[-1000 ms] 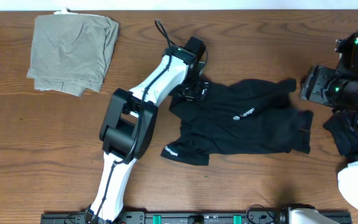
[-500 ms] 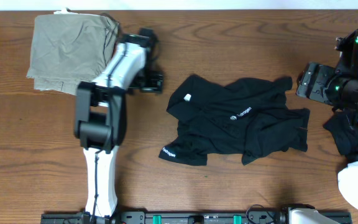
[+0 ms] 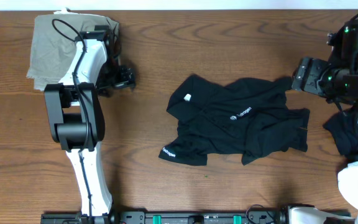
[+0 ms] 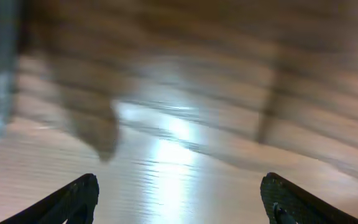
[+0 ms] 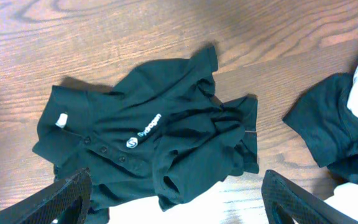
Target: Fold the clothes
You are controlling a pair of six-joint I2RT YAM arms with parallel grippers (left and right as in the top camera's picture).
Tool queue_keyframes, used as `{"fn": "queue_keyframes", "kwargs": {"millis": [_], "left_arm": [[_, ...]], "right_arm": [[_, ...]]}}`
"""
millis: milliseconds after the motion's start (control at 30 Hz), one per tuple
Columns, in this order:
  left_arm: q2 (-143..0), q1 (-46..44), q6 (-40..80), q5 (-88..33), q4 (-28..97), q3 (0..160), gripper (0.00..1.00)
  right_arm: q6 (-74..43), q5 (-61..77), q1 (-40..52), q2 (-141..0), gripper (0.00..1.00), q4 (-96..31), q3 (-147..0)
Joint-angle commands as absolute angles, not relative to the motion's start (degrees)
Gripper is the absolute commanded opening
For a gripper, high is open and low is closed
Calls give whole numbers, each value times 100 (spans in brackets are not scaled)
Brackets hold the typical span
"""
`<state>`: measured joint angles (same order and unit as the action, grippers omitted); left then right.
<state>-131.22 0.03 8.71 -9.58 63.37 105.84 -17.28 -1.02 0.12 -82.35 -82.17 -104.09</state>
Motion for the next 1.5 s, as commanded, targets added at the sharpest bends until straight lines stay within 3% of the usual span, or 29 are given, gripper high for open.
{"fn": "queue_keyframes", "kwargs": {"millis": [0,133,267,367,400,800,1167,1467], "left_arm": [[-12390,-342,600,-1881,6278,10597,85],[-12053,-993,493,-2099,6272,10597,81],[-12092,-1776,554,-1992,6272,10597,49],[-12151,-2281,989,-1505,6243,10597,10],[-12162,-2443,1155,-1306,6228,10597,6],[-12634,-3645,1839,-464,5258,10597,6],[-13388,-3730,1833,-467,4366,10597,6],[-13572,-3667,1785,-209,4362,10597,6]], "right_arm": [[-1623,-102,-14,-8361,85,-8206,-10486],[-1623,10,-14,-8455,85,-8202,-10484],[-1623,137,-14,-8512,85,-8197,-10484],[-1621,137,-14,-8532,83,-8202,-10484],[-1621,137,-14,-8532,83,-8206,-10484],[-1621,158,-14,-8532,80,-8219,-10484],[-1621,158,-14,-8532,78,-8228,-10484],[-1619,156,-14,-8532,78,-8230,-10484]]}}
